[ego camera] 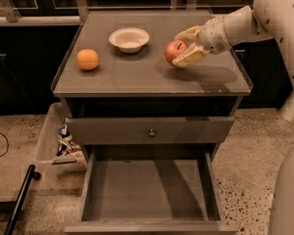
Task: Pick apple from middle drawer and place on counter
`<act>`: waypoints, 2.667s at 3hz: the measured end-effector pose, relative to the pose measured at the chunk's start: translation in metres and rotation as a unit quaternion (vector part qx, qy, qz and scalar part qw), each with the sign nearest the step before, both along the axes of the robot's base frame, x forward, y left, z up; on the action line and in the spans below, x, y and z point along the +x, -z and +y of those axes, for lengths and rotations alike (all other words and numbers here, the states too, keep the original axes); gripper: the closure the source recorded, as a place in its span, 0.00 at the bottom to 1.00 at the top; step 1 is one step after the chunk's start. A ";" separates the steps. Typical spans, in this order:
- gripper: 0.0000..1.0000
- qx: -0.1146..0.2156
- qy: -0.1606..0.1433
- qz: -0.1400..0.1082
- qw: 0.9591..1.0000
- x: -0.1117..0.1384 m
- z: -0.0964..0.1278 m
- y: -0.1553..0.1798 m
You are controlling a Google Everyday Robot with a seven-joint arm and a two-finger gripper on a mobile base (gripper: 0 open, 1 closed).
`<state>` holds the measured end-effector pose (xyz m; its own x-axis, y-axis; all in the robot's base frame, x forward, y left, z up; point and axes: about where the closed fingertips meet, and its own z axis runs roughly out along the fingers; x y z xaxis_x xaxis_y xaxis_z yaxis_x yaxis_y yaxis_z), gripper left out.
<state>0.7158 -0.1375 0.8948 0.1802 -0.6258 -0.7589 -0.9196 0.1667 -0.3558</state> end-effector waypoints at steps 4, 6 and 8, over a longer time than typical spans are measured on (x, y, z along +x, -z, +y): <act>0.81 -0.035 0.002 0.037 0.999 -0.001 0.011 0.021; 0.34 -0.035 0.002 0.037 0.999 -0.001 0.011 0.021; 0.00 -0.035 0.002 0.037 0.999 -0.001 0.011 0.021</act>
Offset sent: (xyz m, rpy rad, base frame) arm -0.0002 0.0054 -0.0204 -0.0871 0.0918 -0.0152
